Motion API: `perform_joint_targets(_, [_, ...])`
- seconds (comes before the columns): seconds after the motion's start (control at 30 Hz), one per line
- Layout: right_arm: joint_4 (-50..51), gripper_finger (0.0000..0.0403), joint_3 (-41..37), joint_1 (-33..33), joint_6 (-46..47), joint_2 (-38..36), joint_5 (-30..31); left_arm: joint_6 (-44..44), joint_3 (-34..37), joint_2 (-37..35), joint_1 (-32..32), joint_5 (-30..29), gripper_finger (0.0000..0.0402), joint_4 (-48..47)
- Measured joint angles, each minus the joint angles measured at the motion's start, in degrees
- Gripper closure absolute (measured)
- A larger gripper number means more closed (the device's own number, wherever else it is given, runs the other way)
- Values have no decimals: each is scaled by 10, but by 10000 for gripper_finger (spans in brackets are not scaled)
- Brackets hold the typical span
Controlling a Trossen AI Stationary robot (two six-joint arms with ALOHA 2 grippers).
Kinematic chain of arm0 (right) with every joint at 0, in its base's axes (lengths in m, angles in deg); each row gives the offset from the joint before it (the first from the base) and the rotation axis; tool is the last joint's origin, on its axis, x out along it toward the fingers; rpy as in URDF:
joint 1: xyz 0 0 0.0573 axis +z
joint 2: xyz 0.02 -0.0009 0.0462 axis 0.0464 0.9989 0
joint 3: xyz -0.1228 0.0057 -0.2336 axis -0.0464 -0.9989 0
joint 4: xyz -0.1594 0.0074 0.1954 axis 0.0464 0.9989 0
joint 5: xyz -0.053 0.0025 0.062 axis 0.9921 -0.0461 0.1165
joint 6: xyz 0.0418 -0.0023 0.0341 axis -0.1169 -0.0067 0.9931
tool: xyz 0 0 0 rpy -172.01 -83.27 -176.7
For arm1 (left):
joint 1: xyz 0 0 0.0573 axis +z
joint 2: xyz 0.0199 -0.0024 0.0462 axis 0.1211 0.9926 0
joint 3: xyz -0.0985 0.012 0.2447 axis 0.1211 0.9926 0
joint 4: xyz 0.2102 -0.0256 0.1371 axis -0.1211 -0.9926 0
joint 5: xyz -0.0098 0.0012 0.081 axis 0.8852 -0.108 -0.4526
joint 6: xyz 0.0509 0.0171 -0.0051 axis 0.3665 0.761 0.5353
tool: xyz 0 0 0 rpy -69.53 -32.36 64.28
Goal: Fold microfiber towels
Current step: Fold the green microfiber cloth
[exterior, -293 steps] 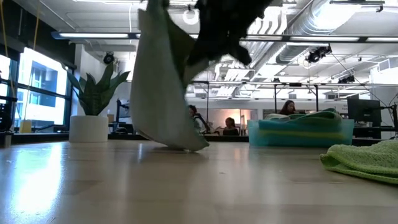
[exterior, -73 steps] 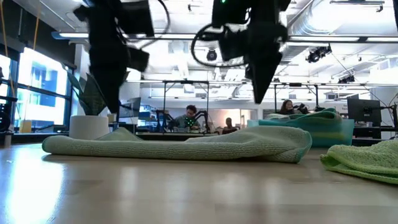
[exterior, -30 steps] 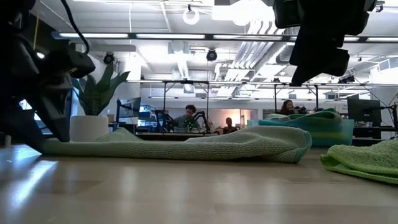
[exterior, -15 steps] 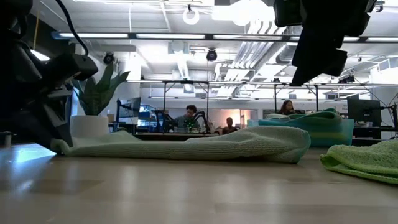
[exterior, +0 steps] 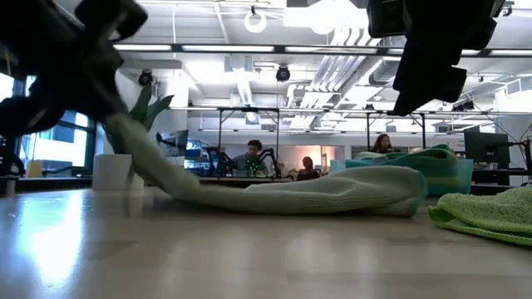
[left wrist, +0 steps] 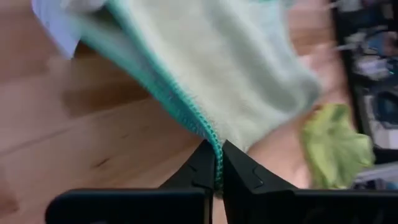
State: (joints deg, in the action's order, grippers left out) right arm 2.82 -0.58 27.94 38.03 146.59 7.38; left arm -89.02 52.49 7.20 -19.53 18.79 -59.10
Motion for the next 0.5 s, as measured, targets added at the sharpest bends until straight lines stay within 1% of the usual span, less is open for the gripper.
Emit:
perform_joint_targets(0.17, [0,245,0,0,13,0,-1,104,-39,-49,26,-7,400,-18])
perform_joint_targets(0.33, [-16,245,0,1,15,0,2,205,-73,-64,66,0,400,-16])
perform_joint_targets(0.5, [-28,245,0,7,-37,0,52,244,-76,-62,97,35,401,-17])
